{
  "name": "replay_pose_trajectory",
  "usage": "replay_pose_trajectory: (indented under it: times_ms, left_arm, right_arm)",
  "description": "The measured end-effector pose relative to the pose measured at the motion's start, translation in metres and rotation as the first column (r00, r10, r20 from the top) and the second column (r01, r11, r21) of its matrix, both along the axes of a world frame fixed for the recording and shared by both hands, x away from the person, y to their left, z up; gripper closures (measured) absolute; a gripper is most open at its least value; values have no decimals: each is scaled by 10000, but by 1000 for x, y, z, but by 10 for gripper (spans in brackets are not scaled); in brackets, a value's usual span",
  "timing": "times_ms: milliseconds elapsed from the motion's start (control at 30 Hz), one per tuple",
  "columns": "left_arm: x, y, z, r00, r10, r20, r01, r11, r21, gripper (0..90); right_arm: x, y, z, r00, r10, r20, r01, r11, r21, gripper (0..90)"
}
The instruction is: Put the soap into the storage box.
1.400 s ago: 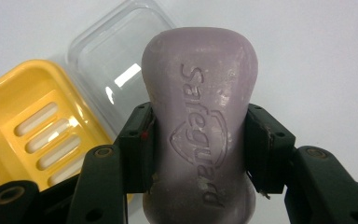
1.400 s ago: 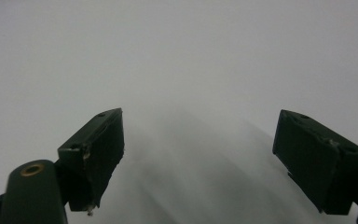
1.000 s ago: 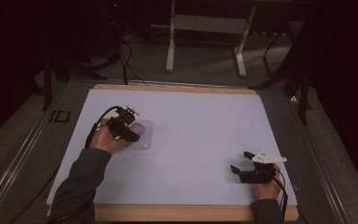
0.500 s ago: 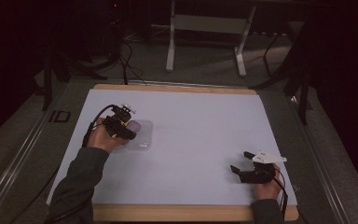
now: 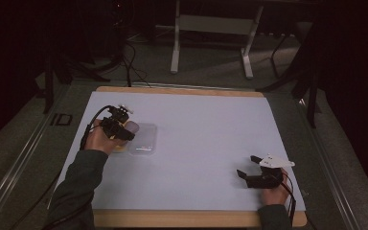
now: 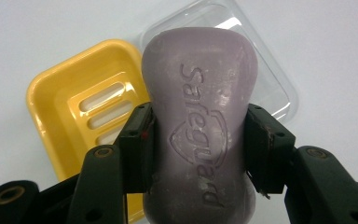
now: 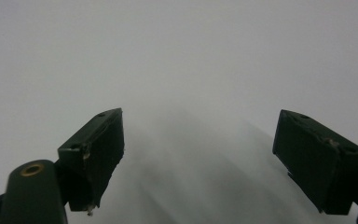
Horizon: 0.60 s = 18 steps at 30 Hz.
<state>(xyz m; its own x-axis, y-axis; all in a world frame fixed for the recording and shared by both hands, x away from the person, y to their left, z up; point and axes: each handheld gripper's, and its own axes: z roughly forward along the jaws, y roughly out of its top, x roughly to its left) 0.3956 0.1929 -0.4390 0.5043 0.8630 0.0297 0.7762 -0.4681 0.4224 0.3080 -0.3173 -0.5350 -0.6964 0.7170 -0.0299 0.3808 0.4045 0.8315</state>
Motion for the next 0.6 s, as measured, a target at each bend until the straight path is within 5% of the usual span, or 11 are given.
replay_pose_trajectory:
  times_ms: [600]
  left_arm:
    - [9, 11, 6, 9981, 613, -37, -614, 9980, -126, 499]
  right_arm:
    - [0, 1, 0, 10000, -15, 2, 15, 10000, -24, 162]
